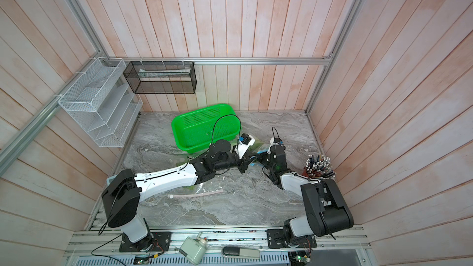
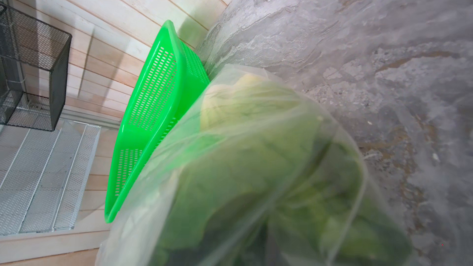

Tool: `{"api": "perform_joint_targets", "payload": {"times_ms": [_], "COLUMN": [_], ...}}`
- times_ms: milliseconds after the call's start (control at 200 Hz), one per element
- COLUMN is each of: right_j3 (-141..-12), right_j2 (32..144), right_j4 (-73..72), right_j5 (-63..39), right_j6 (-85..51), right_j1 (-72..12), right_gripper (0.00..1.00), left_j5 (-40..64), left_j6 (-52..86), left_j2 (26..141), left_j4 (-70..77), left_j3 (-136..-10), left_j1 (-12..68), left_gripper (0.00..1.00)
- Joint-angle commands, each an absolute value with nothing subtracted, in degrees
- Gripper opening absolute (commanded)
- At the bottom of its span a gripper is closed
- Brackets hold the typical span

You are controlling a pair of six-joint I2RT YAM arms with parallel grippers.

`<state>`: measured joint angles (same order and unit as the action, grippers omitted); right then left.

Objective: Open the zip-top bag and take out the chinese cabbages
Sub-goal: Pick up the Chinese cabbage from the zipper food storage bag.

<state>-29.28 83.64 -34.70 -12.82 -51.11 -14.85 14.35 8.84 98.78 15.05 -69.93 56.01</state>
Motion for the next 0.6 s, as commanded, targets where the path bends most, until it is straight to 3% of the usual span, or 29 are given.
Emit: {"api": "perform_joint_targets", "payload": {"times_ms": [0,120,335,430,535,595], "right_j3": [-30.62,-30.74,-30.60,-29.56,-28.25,-27.72], "right_j2": [86.07,88.58,90.00,88.98,87.49,86.59], "right_j4": [-36.24,-38.63,-39.65,-39.51,-39.24,-38.15], "right_j5": [-13.43,-15.61,-19.86,-21.24,-24.38,-25.85], "right_j6": [-49.80,-49.68,-48.04,-47.05,-45.86,-44.62], "right_j1": [-13.68,-12.97,-12.06,-11.01,-8.92,-7.81], "right_gripper": [0.23,0.11,0.00,0.00,0.00,0.00], "left_j5": [17.97,18.19,16.62,15.63,13.96,12.12], "left_j6": [10.44,11.24,10.75,10.80,10.75,10.81], "left_j2": [96.74,96.07,94.54,93.40,92.07,91.08], "left_j4": [20.00,21.44,21.42,21.99,22.23,22.40], "left_j3": [-69.02,-67.97,-66.51,-65.42,-64.09,-62.86], "left_j1": [56.30,55.77,55.20,55.20,52.53,51.73], "left_gripper": [0.00,0.00,0.01,0.16,0.52,0.67]}}
